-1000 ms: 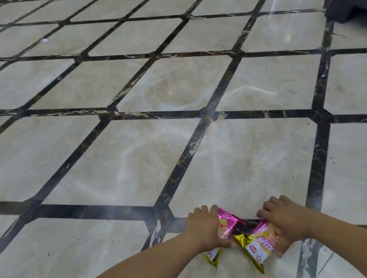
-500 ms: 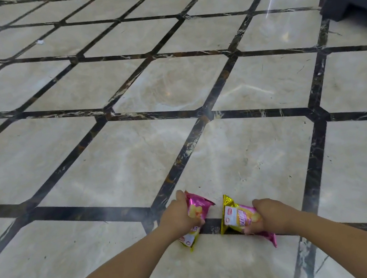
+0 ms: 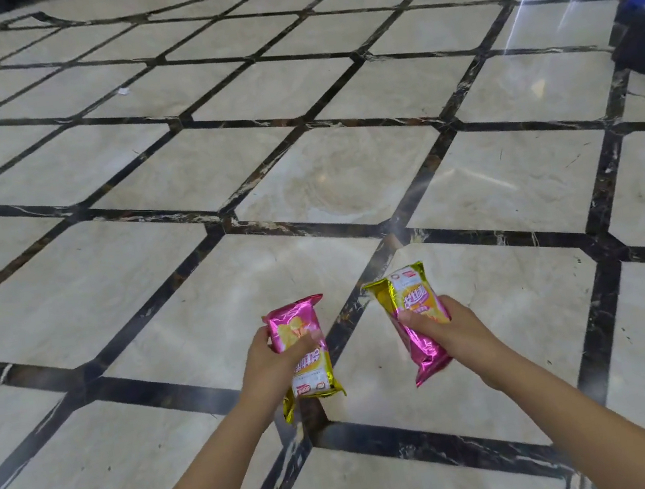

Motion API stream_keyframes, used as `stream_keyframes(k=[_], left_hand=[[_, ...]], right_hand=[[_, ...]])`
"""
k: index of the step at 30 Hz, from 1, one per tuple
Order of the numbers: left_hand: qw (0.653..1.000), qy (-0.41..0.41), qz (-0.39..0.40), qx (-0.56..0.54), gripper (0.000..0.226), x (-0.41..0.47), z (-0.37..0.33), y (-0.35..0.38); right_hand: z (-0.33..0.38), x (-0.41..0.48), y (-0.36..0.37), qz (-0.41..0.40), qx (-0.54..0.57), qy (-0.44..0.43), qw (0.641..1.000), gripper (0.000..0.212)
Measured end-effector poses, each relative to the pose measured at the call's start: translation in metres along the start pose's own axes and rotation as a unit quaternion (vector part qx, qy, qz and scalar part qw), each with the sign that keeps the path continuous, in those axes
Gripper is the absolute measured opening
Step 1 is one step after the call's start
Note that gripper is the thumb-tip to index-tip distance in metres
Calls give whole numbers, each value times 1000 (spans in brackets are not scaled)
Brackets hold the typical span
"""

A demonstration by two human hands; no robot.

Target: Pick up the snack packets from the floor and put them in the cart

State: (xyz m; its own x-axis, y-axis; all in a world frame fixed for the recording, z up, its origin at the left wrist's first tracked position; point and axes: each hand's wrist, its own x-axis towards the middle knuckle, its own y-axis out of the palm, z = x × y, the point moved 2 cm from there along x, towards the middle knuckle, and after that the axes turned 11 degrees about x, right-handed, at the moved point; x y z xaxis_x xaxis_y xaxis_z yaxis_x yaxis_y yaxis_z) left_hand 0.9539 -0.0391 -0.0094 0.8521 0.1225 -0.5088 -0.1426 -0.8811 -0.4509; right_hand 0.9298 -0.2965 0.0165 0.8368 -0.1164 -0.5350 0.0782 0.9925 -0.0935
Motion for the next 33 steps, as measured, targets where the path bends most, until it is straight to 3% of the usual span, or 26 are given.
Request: stream_keyframes(k=[6,10,13,18,24,29,33], left_hand=[[999,34,-11,-2,35,-43,-107,-76],[999,-13,-3,-41,33,-108,-184,-133],[998,-50,9,-32,45,-169,-230,-174],[995,-94,24,-8,43,-266,-286,-235],[996,-83,11,42,50,-378,-374,-301],[997,-68,4,39,44,-479,-445,-359],[995,-76,-56,12,32,-533,-469,-387]], right_hand=[[113,-23,0,16,56,-31,998,32],[188,-70,5,22,67,-13,997,40],[248,-121,11,39,79,-11,996,42],[336,-219,19,62,75,-19,995,24],[434,-332,16,63,78,-4,995,33],[524,-435,8,71,60,-17,995,34],[563,-494,6,105,39,-18,994,33]])
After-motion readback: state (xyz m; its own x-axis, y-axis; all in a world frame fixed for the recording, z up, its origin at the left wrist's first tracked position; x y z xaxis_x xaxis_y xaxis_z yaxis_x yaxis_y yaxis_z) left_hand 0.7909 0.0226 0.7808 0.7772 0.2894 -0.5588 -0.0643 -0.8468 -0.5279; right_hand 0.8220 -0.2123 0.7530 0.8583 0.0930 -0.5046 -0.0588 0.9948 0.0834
